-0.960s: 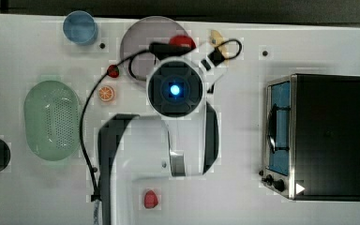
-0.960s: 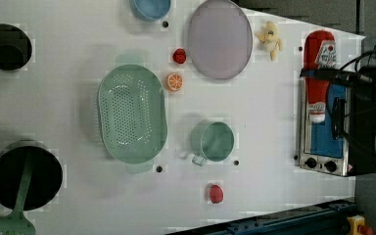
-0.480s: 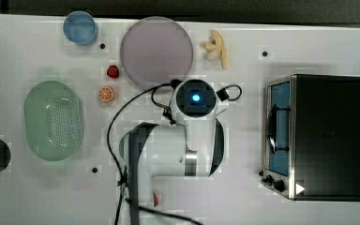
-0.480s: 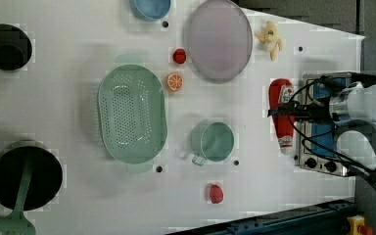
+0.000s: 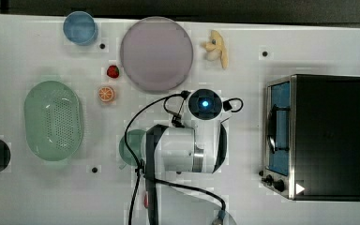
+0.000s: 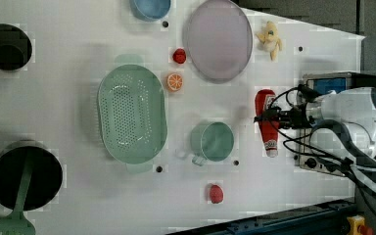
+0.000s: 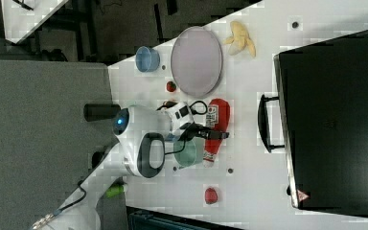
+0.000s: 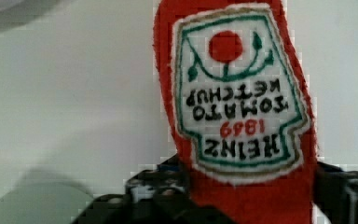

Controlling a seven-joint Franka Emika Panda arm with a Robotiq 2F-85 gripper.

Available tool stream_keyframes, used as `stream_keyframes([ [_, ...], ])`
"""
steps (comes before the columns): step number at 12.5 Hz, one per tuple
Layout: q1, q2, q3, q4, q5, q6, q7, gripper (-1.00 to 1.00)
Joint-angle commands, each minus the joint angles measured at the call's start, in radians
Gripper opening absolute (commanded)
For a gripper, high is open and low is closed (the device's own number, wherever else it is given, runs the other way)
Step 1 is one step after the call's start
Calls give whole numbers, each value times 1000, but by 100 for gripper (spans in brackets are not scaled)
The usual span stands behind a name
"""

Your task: Pick ketchup from plate and place it on table.

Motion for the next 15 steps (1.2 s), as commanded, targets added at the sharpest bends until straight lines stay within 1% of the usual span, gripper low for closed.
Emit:
stream_keyframes([
  [1,-1,-24,3,20,2,66,54,100],
  [3,-1,-46,2,18,2,59,57,100],
  [5,-2,-96,0,26,4,47,115,100],
  [8,-9,-202,0,63,5,-63,367,100],
  [10,-9,-274,1,123,5,-194,477,100],
  [13,-10,-349,-1,255,5,-479,530,100],
  [15,-10,-364,2,368,5,-556,530,100],
])
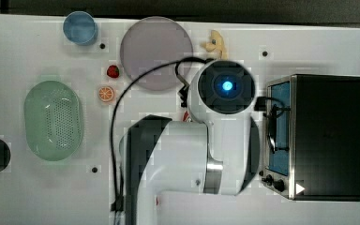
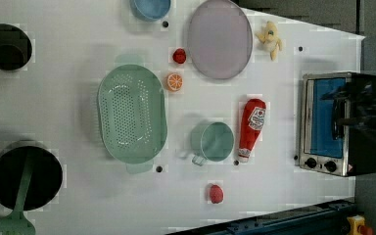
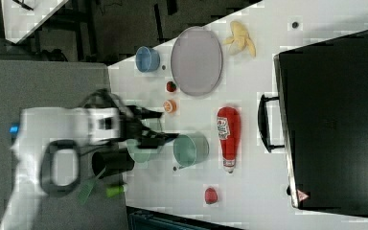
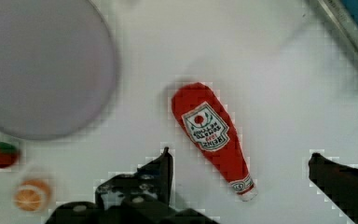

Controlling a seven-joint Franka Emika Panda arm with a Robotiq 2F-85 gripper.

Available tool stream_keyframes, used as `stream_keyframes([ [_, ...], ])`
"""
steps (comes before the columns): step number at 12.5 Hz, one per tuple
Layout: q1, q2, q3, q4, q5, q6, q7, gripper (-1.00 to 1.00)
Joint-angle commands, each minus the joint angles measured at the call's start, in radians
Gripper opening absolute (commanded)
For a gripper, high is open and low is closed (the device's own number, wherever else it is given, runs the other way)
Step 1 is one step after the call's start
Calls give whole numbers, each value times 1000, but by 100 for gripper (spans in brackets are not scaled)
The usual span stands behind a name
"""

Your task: Pick ketchup from plate and place it on table.

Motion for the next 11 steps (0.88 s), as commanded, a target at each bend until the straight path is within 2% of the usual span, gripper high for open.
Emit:
stream_keyframes([
  [1,-4,-17,-1,141,6,-122,90,100],
  [6,3,-11,12,262,8,-294,84,100],
  [11,6,-10,15,264,8,-330,83,100],
])
